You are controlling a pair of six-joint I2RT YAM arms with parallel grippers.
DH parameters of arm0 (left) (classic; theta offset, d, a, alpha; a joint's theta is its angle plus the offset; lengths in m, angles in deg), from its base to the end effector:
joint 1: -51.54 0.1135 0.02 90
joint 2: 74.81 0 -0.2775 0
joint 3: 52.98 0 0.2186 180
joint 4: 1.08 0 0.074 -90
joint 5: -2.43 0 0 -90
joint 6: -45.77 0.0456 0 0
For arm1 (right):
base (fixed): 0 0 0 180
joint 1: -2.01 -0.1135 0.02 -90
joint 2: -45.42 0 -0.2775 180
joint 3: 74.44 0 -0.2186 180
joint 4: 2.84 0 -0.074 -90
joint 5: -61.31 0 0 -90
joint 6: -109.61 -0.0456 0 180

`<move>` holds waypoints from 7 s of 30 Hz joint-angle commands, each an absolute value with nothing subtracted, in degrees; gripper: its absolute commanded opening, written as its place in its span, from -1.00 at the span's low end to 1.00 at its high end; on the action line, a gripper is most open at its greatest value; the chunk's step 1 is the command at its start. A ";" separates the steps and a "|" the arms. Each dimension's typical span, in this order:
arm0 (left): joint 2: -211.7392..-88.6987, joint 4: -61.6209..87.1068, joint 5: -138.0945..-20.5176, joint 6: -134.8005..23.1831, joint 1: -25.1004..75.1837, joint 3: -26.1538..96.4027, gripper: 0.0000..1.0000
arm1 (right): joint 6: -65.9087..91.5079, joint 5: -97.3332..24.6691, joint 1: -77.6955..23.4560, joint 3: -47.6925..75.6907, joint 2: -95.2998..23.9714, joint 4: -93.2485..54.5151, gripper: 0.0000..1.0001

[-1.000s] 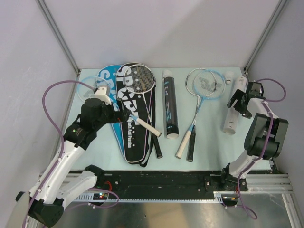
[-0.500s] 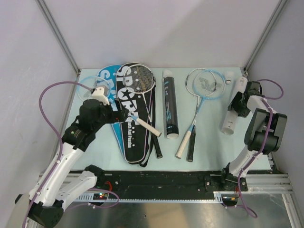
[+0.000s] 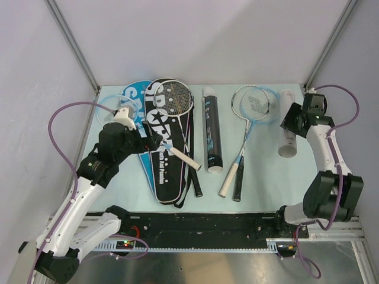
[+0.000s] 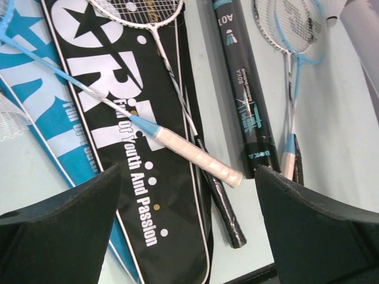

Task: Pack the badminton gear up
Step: Open the lid of the shuttle tube, then place the lid at the center of the board, then pick up the shuttlecock from the corner of the board.

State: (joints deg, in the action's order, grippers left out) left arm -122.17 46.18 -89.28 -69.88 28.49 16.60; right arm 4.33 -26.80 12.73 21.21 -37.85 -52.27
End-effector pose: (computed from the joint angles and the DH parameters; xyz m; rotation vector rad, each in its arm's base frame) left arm 0.1319 -0.0546 0.3497 -0.0658 2.0439 -0.5089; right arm 0.2802 -0.0546 0.3039 0.5578 2.3487 -0.0033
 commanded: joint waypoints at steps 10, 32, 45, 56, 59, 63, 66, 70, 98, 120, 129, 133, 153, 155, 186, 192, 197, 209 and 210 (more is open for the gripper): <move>-127.76 42.51 -77.34 -81.28 28.79 23.04 0.99 | -0.30 -25.47 -15.52 23.50 -19.09 -46.54 -0.14; -134.43 9.65 -74.63 -111.35 28.78 3.24 0.99 | -13.97 -30.86 -49.83 33.16 -27.78 -7.14 -0.20; -127.55 7.38 -77.65 -119.40 28.96 -0.50 0.45 | -14.60 -35.06 -50.55 34.73 -29.70 -5.22 -0.15; -127.67 7.55 -81.21 -125.80 31.62 -1.31 0.00 | -14.24 -40.98 -42.56 38.22 -20.89 -11.86 0.67; -127.39 7.73 -82.09 -125.67 32.59 -1.39 0.00 | -14.48 -41.31 -38.98 39.63 -14.77 -15.65 0.69; -126.66 8.32 -82.99 -126.04 34.51 -1.86 0.00 | -14.98 -43.22 -34.27 43.45 -7.06 -17.49 0.65; -125.97 8.49 -82.84 -127.19 35.67 -2.02 -0.01 | -15.75 -46.25 -32.30 46.77 -3.37 -16.15 0.53; -124.12 8.68 -84.41 -129.95 36.09 -2.36 -0.03 | -15.11 -51.12 -31.29 50.32 -2.65 -13.91 0.25; -120.56 8.97 -81.59 -136.22 36.07 -4.94 -0.08 | -22.82 -57.62 -34.16 52.54 -15.85 9.49 -0.41; -114.50 14.44 -90.41 -132.75 39.57 -4.13 -0.18 | -29.62 -53.15 -19.35 57.23 -8.61 -3.51 -1.00; -115.34 18.37 -88.53 -126.47 39.74 -3.08 -0.13 | -34.85 -25.87 -9.41 57.25 -3.41 -35.25 -0.96; -116.13 19.49 -86.65 -121.69 40.02 -2.03 -0.12 | -34.12 -14.92 -6.69 57.28 -2.60 -45.11 -0.85; -115.24 24.51 -84.10 -105.83 44.42 1.54 -0.04 | -24.90 -12.57 0.95 55.52 -12.68 -42.75 -0.11; -115.24 24.78 -84.15 -104.12 44.27 2.26 -0.03 | -18.67 -14.82 2.45 53.42 -13.10 -39.14 -0.04; -121.39 29.67 -88.17 -92.33 43.32 11.64 0.04 | -6.27 -37.76 20.13 -25.87 -91.12 -25.14 0.49; -123.51 30.20 -87.26 -92.07 43.43 14.13 0.03 | -12.92 -39.54 19.81 -34.30 -99.49 -22.56 0.48; -124.66 30.21 -86.07 -92.79 43.60 15.19 0.03 | -17.89 -39.00 19.02 -35.86 -102.17 -19.51 0.49; -124.93 30.15 -85.20 -94.26 44.31 14.88 0.03 | -23.44 -39.22 18.59 -35.25 -103.50 -17.82 0.42; -124.83 30.19 -85.15 -94.25 44.37 14.85 0.04 | -23.44 -39.18 18.56 -35.17 -103.49 -17.73 0.40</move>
State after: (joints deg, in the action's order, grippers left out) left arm -125.44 32.67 -85.85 -93.79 43.84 12.47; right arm -21.38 -38.97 18.94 -33.06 -102.57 -20.25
